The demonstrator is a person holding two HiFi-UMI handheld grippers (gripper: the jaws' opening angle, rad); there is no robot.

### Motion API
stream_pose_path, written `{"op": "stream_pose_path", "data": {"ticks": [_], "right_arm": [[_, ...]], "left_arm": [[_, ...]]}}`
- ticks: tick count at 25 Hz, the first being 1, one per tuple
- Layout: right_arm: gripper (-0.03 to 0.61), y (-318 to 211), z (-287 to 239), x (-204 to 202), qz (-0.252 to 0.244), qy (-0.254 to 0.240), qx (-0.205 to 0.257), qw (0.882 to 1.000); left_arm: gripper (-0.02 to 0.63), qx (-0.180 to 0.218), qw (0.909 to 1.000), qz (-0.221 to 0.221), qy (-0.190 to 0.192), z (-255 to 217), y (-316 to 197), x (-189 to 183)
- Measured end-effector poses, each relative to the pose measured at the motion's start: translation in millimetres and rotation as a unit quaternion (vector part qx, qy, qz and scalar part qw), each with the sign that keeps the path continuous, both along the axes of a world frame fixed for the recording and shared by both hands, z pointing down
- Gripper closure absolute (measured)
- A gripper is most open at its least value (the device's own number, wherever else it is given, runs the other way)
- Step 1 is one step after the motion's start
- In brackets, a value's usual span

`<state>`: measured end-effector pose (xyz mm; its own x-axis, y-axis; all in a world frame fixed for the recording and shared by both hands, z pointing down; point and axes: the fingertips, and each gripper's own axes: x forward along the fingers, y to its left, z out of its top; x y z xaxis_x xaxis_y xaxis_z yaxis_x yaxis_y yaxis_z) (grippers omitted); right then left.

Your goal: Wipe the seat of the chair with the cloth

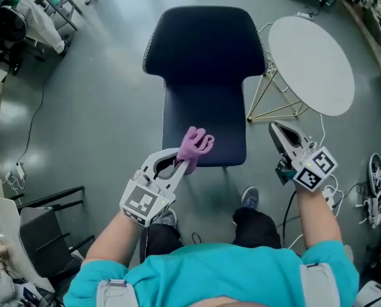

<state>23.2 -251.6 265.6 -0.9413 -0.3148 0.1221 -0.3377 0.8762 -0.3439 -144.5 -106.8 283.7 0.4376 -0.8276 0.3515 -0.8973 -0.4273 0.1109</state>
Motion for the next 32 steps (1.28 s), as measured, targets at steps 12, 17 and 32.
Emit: {"op": "stream_pose_path", "data": {"ticks": [12,17,32], "right_arm": [[0.588,11.7,-244.8,76.6,0.005,-0.004,-0.023,1.000],[0.588,11.4,-304.2,88.1,-0.026,-0.009,-0.011,1.000],[0.588,46.4,-384.7,5.9,0.011,-0.008,0.018,1.000]], "left_arm": [[0.563,0.016,0.9942,-0.106,0.009,-251.7,21.7,-4.5],[0.563,0.045,0.9852,-0.164,0.025,-322.0,39.8,0.1],[0.563,0.159,0.9757,-0.138,0.061,-420.2,94.0,-71.2]]}}
